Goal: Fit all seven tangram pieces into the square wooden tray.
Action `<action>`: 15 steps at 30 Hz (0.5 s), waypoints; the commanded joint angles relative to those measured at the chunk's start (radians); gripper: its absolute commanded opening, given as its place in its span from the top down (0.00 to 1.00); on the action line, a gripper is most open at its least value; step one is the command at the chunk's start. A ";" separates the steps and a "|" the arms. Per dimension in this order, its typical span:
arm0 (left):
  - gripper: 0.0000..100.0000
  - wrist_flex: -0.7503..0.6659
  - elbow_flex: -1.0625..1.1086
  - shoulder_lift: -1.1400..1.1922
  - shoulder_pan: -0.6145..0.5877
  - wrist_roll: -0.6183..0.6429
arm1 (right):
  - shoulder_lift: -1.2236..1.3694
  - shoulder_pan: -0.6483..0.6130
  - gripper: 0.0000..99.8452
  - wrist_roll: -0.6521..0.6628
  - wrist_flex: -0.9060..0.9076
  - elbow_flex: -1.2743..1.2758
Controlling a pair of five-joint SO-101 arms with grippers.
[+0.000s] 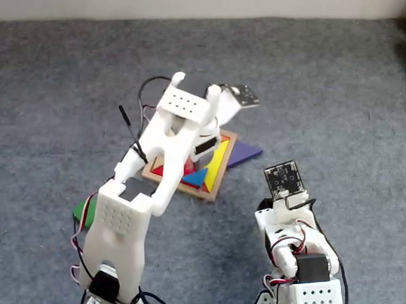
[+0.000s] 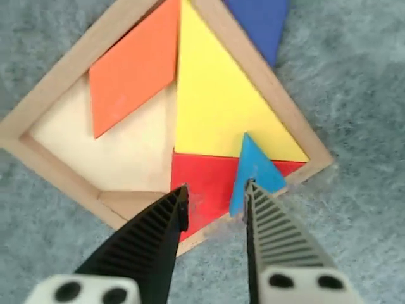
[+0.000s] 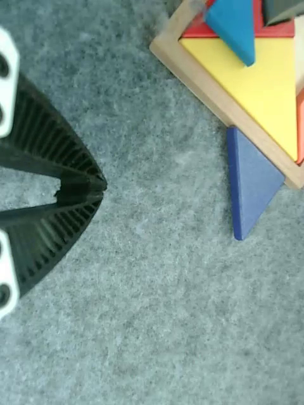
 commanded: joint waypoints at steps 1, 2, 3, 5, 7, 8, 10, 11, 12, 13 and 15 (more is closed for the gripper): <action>0.85 0.005 0.035 -0.067 -0.027 0.003 | -0.013 0.012 0.99 -0.006 0.002 0.110; 0.85 0.005 0.051 -0.067 -0.031 0.003 | -0.013 0.012 0.99 -0.006 0.002 0.110; 0.85 0.005 0.065 -0.067 -0.035 0.003 | -0.013 0.012 0.99 -0.006 0.002 0.110; 0.85 -0.008 0.105 -0.067 -0.035 0.005 | -0.013 0.012 0.99 -0.006 0.001 0.110; 0.85 -0.043 0.143 -0.068 -0.035 0.006 | -0.013 0.012 0.99 -0.006 0.001 0.110; 0.85 -0.054 0.156 -0.070 -0.035 0.006 | -0.013 0.012 0.99 -0.006 0.001 0.110; 0.85 -0.061 0.165 -0.073 -0.033 0.008 | -0.013 0.012 0.99 -0.006 0.001 0.110; 0.85 -0.061 0.165 -0.073 -0.033 0.008 | -0.013 0.012 0.99 -0.006 0.001 0.110; 0.85 -0.061 0.165 -0.073 -0.035 0.008 | -0.013 0.012 0.99 -0.006 0.001 0.110; 0.85 -0.068 0.165 -0.070 -0.035 0.008 | -0.013 0.012 0.99 -0.006 0.001 0.110; 0.85 -0.104 0.173 -0.067 -0.036 0.011 | -0.013 0.012 0.99 -0.006 0.001 0.110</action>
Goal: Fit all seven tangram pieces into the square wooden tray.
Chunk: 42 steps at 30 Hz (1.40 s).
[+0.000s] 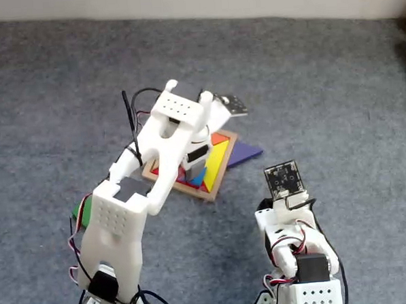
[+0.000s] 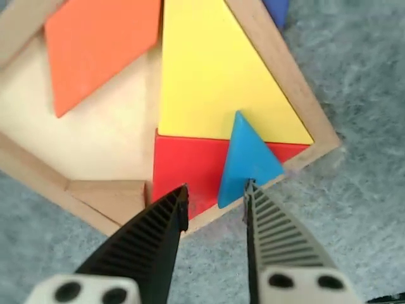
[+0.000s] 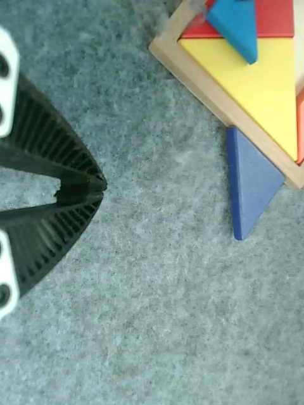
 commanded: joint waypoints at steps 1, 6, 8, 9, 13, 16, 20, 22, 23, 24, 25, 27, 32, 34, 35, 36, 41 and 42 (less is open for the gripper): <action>0.85 -0.061 0.010 -0.044 -0.022 0.026 | -0.013 0.012 0.99 -0.006 0.001 0.110; 0.85 -0.187 0.050 -0.045 -0.044 0.051 | -0.013 0.012 0.99 -0.006 0.001 0.110; 0.85 -0.232 0.053 -0.045 -0.048 0.051 | -0.013 0.012 0.99 -0.006 0.001 0.110; 0.85 -0.249 0.053 -0.045 -0.054 0.051 | -0.013 0.012 0.99 -0.006 0.001 0.110; 0.85 -0.304 0.045 -0.045 -0.079 0.049 | -0.013 0.012 0.99 -0.006 0.001 0.110; 0.82 -0.327 0.045 -0.045 -0.101 0.037 | -0.013 0.012 0.99 -0.006 0.001 0.110; 0.81 -0.351 0.044 -0.047 -0.130 0.029 | -0.013 0.012 0.99 -0.006 0.001 0.110; 0.81 -0.364 0.044 -0.048 -0.136 0.029 | -0.013 0.012 0.99 -0.006 -0.001 0.110; 0.81 -0.365 0.044 -0.050 -0.139 0.029 | -0.013 0.012 0.99 -0.006 -0.001 0.110; 0.81 -0.365 0.044 -0.053 -0.139 0.029 | -0.013 0.012 0.99 -0.006 -0.001 0.110; 0.81 -0.365 0.044 -0.054 -0.137 0.032 | -0.013 0.012 0.99 -0.006 -0.001 0.110; 0.81 -0.362 0.042 -0.056 -0.136 0.035 | -0.013 0.012 0.99 -0.006 -0.001 0.110; 0.81 -0.310 -0.090 -0.074 -0.137 0.037 | -0.013 0.012 0.99 -0.006 -0.001 0.110; 0.81 -0.284 -0.150 -0.073 -0.136 0.046 | -0.013 0.012 0.99 -0.006 -0.001 0.110; 0.81 -0.282 -0.177 -0.070 -0.136 0.064 | -0.013 0.012 0.99 -0.006 -0.001 0.110; 0.81 -0.284 -0.199 -0.068 -0.136 0.087 | -0.013 0.012 0.99 -0.006 -0.001 0.110; 0.81 -0.284 -0.222 -0.064 -0.127 0.129 | -0.013 0.012 0.99 -0.006 -0.001 0.110; 0.81 -0.284 -0.213 -0.061 -0.117 0.129 | -0.013 0.012 0.99 -0.006 -0.001 0.110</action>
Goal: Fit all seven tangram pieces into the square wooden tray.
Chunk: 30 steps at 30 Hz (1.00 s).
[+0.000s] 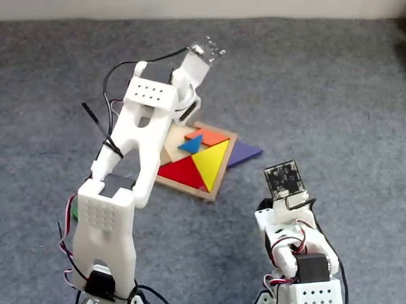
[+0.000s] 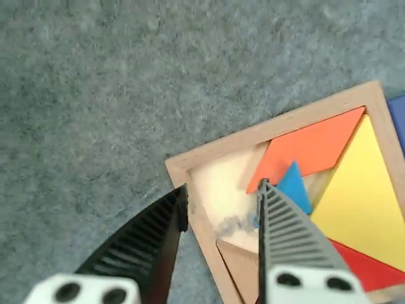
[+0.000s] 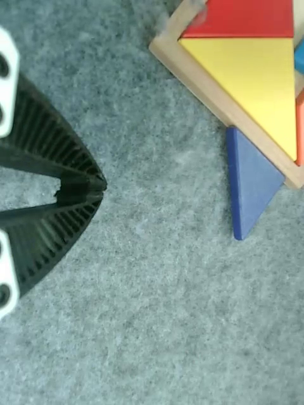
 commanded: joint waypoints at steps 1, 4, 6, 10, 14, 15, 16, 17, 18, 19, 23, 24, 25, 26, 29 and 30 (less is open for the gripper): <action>0.81 0.008 -0.036 -0.027 0.019 0.014 | -0.013 0.012 0.99 -0.006 -0.001 0.110; 0.81 0.014 -0.036 0.018 0.044 0.012 | -0.013 0.012 0.99 -0.006 -0.001 0.110; 0.81 0.011 -0.038 0.051 0.056 0.012 | -0.013 0.012 0.99 -0.006 -0.001 0.110; 0.81 0.008 -0.039 0.096 0.087 0.012 | -0.013 0.012 0.99 -0.006 -0.001 0.110; 0.81 0.017 -0.039 0.102 0.147 0.015 | -0.013 0.012 0.99 -0.006 -0.001 0.110; 0.81 0.023 -0.039 0.101 0.162 0.015 | -0.013 0.012 0.99 -0.006 -0.001 0.110; 0.81 0.035 -0.041 0.101 0.176 0.015 | -0.013 0.012 0.99 -0.006 -0.001 0.110; 0.81 0.049 -0.050 0.101 0.188 0.015 | -0.013 0.012 0.99 -0.006 -0.001 0.110; 0.81 0.066 -0.065 0.101 0.196 0.015 | -0.013 0.012 0.99 -0.006 -0.001 0.110; 0.81 0.084 -0.085 0.101 0.199 0.015 | -0.013 0.012 0.99 -0.006 -0.001 0.110; 0.81 0.163 -0.193 0.101 0.174 0.044 | -0.013 0.012 0.99 -0.006 -0.001 0.110; 0.81 0.186 -0.231 0.101 0.163 0.055 | -0.013 0.012 0.99 -0.006 -0.001 0.110; 0.81 0.216 -0.268 0.101 0.148 0.060 | -0.013 0.012 0.99 -0.006 -0.001 0.110; 0.81 0.247 -0.306 0.101 0.134 0.060 | -0.013 0.012 0.99 -0.006 -0.001 0.110; 0.81 0.348 -0.420 0.101 0.088 0.060 | -0.013 0.012 0.99 -0.006 -0.001 0.110; 0.81 0.374 -0.450 0.101 0.070 0.060 | -0.013 0.012 0.99 -0.006 -0.001 0.110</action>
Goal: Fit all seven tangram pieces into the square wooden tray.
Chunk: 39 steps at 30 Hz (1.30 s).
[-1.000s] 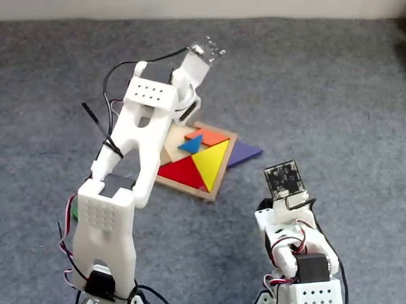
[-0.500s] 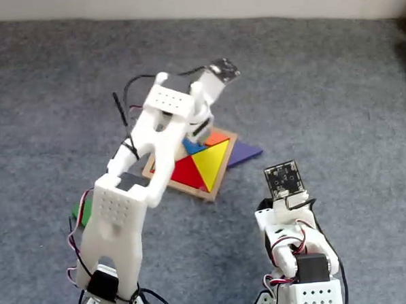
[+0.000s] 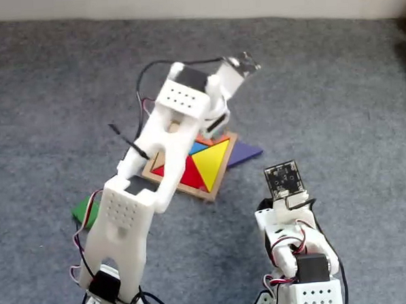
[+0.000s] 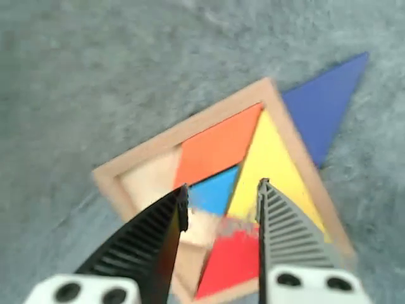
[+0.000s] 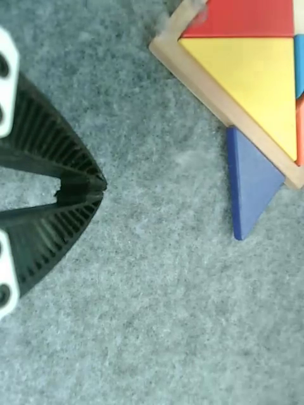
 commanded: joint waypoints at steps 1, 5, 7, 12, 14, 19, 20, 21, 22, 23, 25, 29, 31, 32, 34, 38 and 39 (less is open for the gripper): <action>0.81 0.097 -0.151 -0.022 -0.077 0.012 | -0.013 0.012 0.99 -0.006 -0.001 0.110; 0.81 0.097 -0.163 -0.054 -0.196 0.015 | -0.013 0.012 0.99 -0.006 -0.001 0.110; 0.81 0.098 -0.128 -0.094 -0.249 0.020 | -0.013 0.012 0.99 -0.006 -0.001 0.110; 0.81 0.100 0.068 -0.288 -0.372 0.077 | -0.013 0.012 0.99 -0.006 -0.001 0.110; 0.81 0.100 0.174 -0.387 -0.417 0.077 | -0.013 0.012 0.99 -0.006 -0.001 0.110; 0.81 0.095 0.441 -0.610 -0.545 0.077 | -0.013 0.012 0.99 -0.006 -0.001 0.110; 0.81 0.095 0.490 -0.647 -0.576 0.077 | -0.013 0.012 0.99 -0.006 -0.001 0.110; 0.81 0.095 0.536 -0.680 -0.605 0.077 | -0.013 0.012 0.99 -0.006 -0.001 0.110; 0.81 0.095 0.582 -0.711 -0.634 0.074 | -0.013 0.012 0.99 -0.006 -0.001 0.110; 0.81 0.094 0.627 -0.739 -0.662 0.072 | -0.013 0.012 0.99 -0.006 -0.001 0.110; 0.80 0.094 0.713 -0.774 -0.714 0.071 | -0.013 0.012 0.99 -0.006 -0.001 0.110; 0.71 0.092 0.854 -0.789 -0.808 0.069 | -0.013 0.012 0.99 -0.006 -0.001 0.110; 0.69 0.078 0.914 -0.788 -0.843 0.069 | -0.013 0.012 0.99 -0.006 -0.001 0.110; 0.70 0.051 0.951 -0.788 -0.854 0.069 | -0.013 0.012 0.99 -0.006 -0.001 0.110; 0.69 -0.003 1.035 -0.788 -0.860 0.069 | -0.013 0.012 0.99 -0.006 -0.001 0.110; 0.69 -0.127 1.213 -0.788 -0.834 0.069 | -0.013 0.012 0.99 -0.006 -0.001 0.110; 0.69 -0.172 1.259 -0.786 -0.823 0.055 | -0.013 0.012 0.99 -0.006 -0.001 0.110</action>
